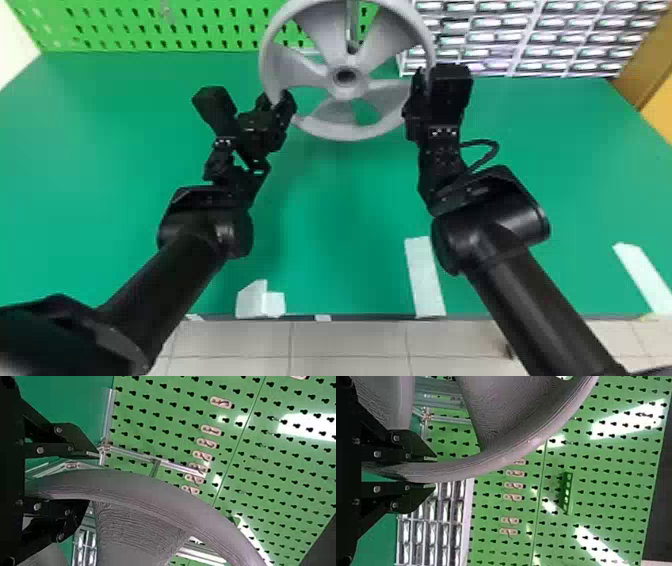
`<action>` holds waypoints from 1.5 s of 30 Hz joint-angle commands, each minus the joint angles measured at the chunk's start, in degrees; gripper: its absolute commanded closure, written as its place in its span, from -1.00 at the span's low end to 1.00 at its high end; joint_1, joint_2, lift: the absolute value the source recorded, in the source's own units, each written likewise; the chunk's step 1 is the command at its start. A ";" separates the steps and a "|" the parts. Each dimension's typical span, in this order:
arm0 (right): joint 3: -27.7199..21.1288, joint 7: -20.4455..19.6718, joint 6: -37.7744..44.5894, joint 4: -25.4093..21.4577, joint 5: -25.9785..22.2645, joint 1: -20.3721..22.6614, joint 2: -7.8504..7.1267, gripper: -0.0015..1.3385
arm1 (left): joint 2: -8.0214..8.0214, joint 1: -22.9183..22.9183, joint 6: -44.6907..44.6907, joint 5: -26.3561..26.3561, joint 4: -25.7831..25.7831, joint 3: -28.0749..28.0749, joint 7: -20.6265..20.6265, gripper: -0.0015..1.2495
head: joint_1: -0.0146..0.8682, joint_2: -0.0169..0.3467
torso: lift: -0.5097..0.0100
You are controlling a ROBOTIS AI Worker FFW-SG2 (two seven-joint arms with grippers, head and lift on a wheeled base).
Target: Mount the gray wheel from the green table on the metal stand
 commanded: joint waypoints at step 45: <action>-0.80 -0.01 5.98 0.98 -0.03 -2.36 0.29 0.77 | -0.27 -3.85 3.36 -2.51 4.47 1.49 0.01 0.43 | 1.00 -0.62 | 0.58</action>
